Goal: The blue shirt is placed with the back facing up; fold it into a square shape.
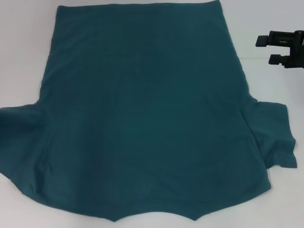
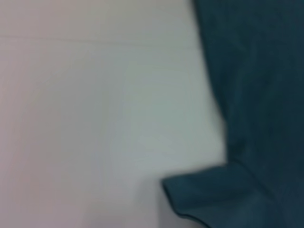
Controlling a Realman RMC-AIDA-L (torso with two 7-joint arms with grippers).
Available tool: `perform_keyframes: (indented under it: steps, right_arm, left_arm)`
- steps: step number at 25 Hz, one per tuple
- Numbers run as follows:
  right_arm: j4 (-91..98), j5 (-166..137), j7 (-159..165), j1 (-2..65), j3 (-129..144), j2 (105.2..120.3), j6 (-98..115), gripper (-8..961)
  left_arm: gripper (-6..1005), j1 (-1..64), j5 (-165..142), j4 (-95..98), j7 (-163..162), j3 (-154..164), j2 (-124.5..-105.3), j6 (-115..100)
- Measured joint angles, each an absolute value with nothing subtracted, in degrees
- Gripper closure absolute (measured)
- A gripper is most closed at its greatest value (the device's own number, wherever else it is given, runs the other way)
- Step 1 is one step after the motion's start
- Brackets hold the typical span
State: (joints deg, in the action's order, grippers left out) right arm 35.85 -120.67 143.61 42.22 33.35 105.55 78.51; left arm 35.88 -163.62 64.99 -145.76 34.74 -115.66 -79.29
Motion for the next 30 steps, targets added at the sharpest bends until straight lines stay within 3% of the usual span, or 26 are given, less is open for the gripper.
perform_keyframes:
  steps: [9, 17, 30]
  right_arm:
    - [35.7, -120.9, 143.4, 42.4, 33.4, 105.82, 78.5, 42]
    - [35.7, -120.8, 142.7, 42.3, 33.4, 106.11, 78.6, 41]
    - [35.7, -121.0, 142.4, 42.1, 33.4, 106.48, 78.6, 42]
  left_arm:
    - [996, 42.5, -163.7, 64.0, -158.5, 40.4, -115.12, -91.2]
    - [993, 49.4, -163.7, 53.7, -160.3, 40.7, -115.03, -88.5]
    - [993, 50.8, -162.6, 49.9, -160.9, 41.4, -115.68, -83.9]
